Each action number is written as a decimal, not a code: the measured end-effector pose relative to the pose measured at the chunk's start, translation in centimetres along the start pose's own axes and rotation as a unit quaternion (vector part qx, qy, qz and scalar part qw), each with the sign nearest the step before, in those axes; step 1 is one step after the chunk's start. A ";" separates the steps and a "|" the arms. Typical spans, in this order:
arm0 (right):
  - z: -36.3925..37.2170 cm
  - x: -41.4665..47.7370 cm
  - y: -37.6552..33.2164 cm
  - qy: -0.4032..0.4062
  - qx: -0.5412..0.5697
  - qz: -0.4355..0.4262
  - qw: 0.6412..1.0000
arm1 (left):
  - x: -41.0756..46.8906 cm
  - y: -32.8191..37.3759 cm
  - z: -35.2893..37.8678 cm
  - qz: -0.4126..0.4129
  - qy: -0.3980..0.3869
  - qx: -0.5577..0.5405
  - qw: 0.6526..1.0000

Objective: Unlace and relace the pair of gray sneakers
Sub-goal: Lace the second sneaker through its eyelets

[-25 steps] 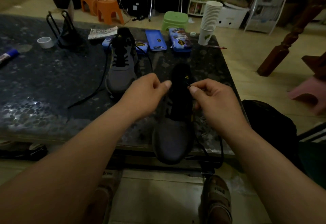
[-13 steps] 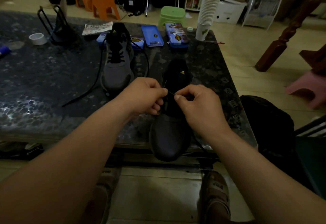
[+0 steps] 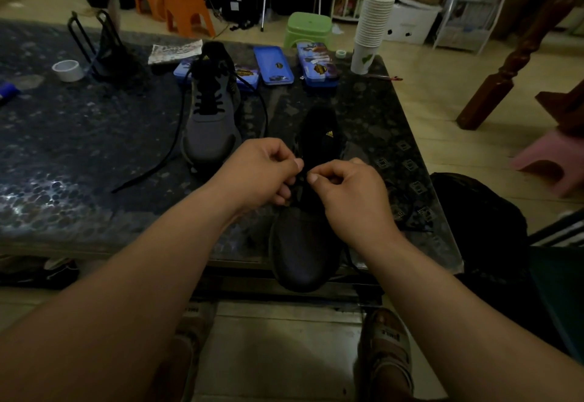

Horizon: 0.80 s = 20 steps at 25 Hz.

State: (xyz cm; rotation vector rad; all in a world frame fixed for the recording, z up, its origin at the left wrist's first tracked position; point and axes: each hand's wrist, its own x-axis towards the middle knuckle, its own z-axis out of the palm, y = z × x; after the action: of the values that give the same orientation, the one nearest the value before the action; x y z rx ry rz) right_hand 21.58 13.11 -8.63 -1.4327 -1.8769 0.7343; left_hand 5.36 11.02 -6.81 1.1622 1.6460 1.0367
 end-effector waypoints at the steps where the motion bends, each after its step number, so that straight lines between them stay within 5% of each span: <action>1: -0.1 0.0 0.0 -0.003 -0.001 0.001 1.000 | 0.0 0.0 0.0 0.001 -0.003 -0.001 1.000; 20: 1.3 -0.3 -0.1 0.020 0.026 0.021 0.999 | -0.3 0.1 -0.2 -0.039 -0.038 -0.031 0.998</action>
State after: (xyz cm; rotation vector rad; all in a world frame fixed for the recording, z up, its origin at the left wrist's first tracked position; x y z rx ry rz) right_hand 20.54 12.71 -9.39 -1.4482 -1.7878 0.7638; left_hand 5.27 10.72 -6.63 1.0765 1.5764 0.9750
